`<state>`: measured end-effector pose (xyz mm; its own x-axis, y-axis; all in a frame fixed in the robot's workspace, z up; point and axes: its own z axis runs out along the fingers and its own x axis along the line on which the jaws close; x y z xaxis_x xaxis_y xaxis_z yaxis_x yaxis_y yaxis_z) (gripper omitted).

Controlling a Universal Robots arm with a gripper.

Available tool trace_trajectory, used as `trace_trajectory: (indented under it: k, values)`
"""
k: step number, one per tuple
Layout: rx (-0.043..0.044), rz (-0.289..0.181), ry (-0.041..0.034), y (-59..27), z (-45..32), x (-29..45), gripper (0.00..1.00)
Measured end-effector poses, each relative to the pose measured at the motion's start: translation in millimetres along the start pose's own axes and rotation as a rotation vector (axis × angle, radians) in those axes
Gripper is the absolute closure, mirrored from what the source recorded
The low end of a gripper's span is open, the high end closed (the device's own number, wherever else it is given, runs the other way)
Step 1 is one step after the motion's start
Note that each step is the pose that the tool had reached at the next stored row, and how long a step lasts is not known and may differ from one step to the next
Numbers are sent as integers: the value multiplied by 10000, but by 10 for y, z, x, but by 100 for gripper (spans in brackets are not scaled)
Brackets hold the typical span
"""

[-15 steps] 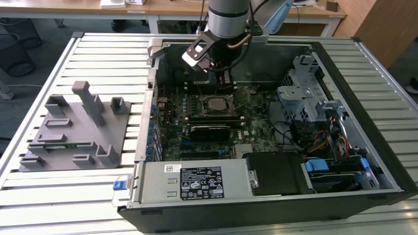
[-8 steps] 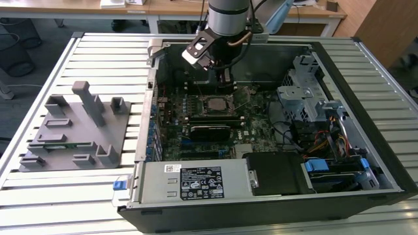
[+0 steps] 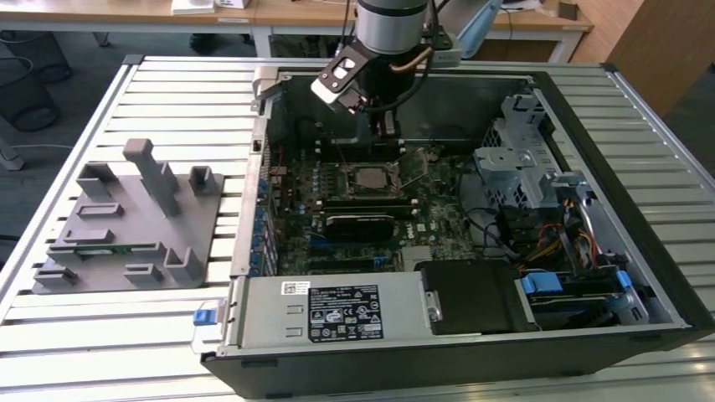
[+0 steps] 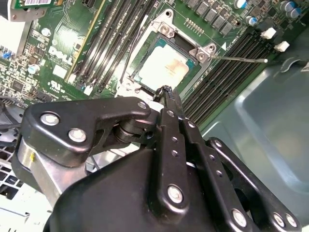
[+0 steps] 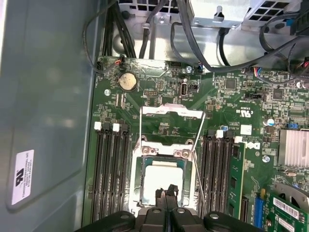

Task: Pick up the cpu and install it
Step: 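Close the cpu cover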

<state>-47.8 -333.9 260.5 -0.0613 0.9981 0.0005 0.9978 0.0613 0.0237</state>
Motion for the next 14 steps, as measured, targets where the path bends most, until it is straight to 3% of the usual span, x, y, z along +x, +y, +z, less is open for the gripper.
trace_trajectory:
  k: [14]
  values:
    - [0,0,0,4,-162,0,89]
